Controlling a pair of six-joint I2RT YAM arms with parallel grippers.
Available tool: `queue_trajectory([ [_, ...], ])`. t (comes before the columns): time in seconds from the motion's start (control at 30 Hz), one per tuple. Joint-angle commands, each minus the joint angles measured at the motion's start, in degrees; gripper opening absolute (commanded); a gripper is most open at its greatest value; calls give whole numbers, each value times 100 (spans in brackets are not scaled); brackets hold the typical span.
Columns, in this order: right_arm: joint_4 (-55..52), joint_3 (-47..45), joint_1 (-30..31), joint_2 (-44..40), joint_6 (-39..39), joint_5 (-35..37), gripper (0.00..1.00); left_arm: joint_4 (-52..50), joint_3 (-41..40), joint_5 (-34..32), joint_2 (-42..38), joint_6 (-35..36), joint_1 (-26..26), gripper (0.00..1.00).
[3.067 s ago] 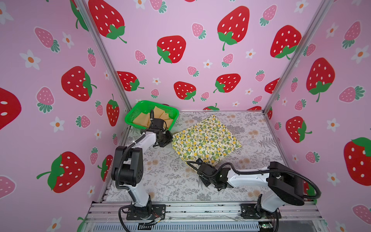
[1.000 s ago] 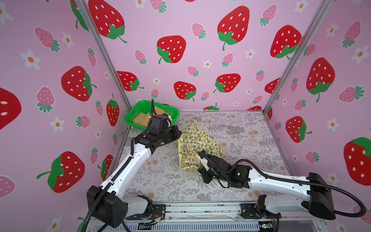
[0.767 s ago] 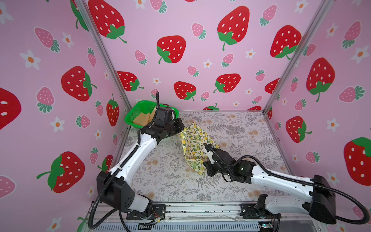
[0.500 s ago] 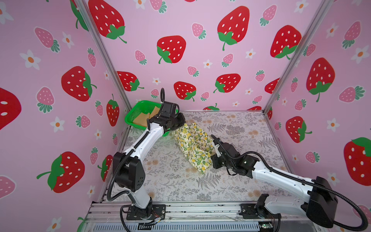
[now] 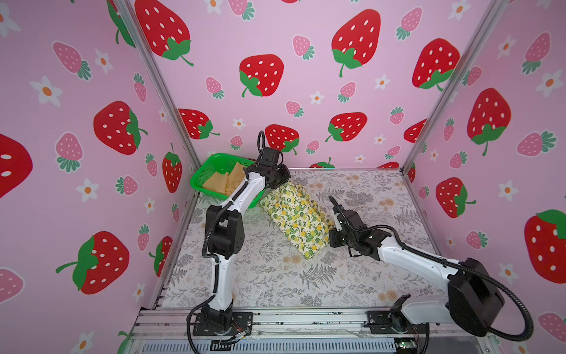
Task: Fold and stack skirts
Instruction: Fold the skirt at the center of the table.
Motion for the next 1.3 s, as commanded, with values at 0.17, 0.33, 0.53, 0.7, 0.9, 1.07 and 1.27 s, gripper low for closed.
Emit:
queue_trajectory([
  [0.17, 320, -21, -455, 506, -171, -260, 0, -287, 996, 126, 725, -134, 97, 0],
  [0.33, 443, 68, -624, 787, -180, -338, 0, -461, 1560, 333, 1202, -189, 106, 0],
  [0.53, 461, 148, -807, 1039, -215, -328, 0, -448, 1865, 459, 1548, -264, 106, 2],
  [0.7, 488, 131, -985, 1097, -224, -293, 0, -501, 2204, 659, 1871, -343, 98, 4],
  [0.9, 499, 166, -1083, 1218, -232, -309, 0, -415, 2310, 861, 2038, -424, 95, 13],
  [1.07, 546, 149, -1110, 1278, -193, -167, 3, -359, 2333, 971, 2059, -411, 84, 31],
  [1.27, 620, 134, -1221, 1165, -166, 293, 11, -305, 2052, 964, 1683, -355, 89, 47],
])
